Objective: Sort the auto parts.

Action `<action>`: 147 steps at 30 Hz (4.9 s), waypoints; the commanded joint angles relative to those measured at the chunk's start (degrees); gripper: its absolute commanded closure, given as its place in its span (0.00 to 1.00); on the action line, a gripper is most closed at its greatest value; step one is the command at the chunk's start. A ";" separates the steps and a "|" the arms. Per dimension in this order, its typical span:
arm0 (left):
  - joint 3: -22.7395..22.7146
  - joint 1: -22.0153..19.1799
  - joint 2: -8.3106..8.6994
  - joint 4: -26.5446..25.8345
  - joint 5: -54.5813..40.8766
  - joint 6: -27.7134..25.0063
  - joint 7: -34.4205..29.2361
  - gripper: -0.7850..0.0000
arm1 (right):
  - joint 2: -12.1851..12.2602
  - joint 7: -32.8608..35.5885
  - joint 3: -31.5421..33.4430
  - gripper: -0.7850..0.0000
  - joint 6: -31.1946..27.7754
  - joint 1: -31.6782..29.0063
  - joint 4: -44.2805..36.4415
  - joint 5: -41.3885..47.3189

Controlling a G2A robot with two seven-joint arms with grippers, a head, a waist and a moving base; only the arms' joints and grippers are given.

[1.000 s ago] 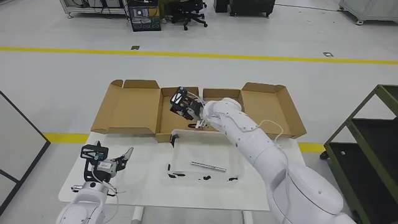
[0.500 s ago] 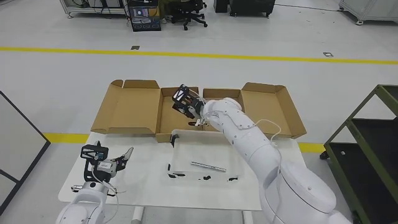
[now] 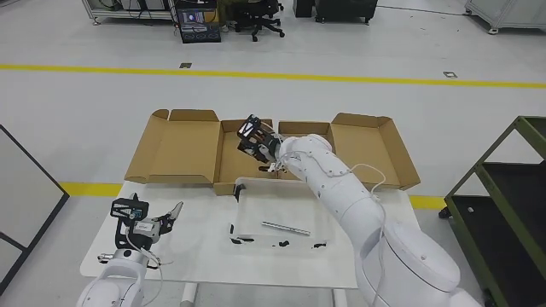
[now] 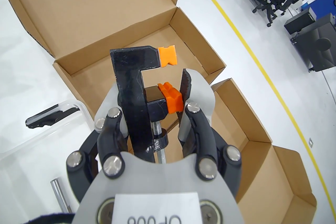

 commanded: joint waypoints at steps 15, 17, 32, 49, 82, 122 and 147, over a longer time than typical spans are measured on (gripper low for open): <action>0.00 0.00 0.00 0.00 0.00 0.00 0.00 0.00 | 0.95 -8.76 2.35 0.00 -1.51 1.42 -0.09 1.47; 0.00 0.00 0.00 0.00 0.00 0.00 0.00 0.00 | 1.51 -12.71 3.23 0.00 -2.65 1.87 -0.15 2.47; 0.00 0.00 0.00 0.00 0.00 0.00 0.00 0.00 | 10.11 -47.67 4.77 0.00 -27.46 0.05 -4.72 -4.80; 0.00 0.00 0.00 0.00 0.00 0.00 0.00 0.00 | 16.76 -50.21 4.81 0.00 -34.99 -8.36 -22.09 -13.24; 0.00 0.00 0.00 0.00 0.00 0.00 0.00 0.00 | 57.54 -52.59 -13.51 0.00 -34.99 -15.04 -64.51 21.70; 20.85 -6.27 -1.52 -10.00 28.37 -4.67 -17.69 0.00 | 60.23 -33.58 -5.56 0.00 -34.99 -19.82 -61.77 30.53; 36.84 -47.52 -3.54 9.64 -23.55 -48.77 -50.81 0.38 | 60.23 -33.58 -5.56 0.00 -34.99 -19.82 -61.77 30.53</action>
